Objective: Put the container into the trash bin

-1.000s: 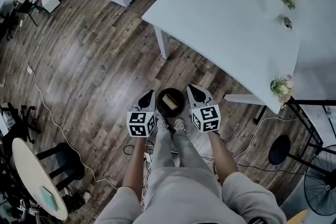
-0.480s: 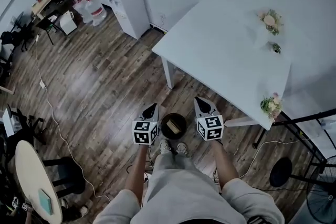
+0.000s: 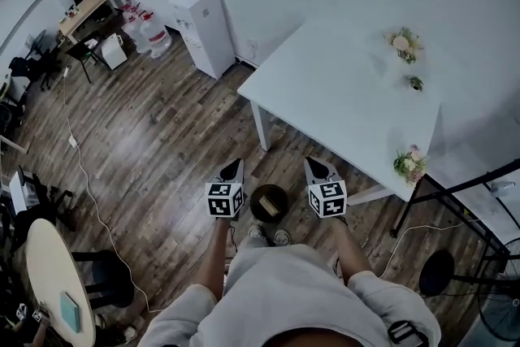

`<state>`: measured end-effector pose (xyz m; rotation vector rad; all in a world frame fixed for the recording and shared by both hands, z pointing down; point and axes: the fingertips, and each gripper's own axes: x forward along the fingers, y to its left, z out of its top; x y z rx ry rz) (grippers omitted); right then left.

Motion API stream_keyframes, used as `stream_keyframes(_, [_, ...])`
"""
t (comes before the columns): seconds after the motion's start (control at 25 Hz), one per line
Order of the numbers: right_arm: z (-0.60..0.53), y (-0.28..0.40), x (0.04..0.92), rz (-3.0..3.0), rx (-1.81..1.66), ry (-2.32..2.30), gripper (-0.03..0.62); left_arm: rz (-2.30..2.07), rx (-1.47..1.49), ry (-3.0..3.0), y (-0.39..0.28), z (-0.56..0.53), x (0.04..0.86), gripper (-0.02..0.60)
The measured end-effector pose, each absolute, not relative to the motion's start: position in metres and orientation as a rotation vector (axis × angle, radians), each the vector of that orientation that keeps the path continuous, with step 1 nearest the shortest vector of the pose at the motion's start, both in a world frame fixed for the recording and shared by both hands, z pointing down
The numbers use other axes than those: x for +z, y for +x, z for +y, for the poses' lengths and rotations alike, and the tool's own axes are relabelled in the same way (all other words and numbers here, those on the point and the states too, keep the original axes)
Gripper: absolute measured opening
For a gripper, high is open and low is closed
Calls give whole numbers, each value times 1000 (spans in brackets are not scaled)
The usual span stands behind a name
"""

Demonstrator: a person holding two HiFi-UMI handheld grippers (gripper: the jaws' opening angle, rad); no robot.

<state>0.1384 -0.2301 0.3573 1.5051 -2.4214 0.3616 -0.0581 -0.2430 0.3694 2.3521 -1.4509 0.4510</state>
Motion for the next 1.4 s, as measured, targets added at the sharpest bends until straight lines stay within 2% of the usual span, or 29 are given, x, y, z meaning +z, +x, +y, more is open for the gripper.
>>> stream_keyframes(1.4, [-226, 162, 355, -2413, 354, 1527, 12, -1509, 434, 2312, -62, -227, 367, 11])
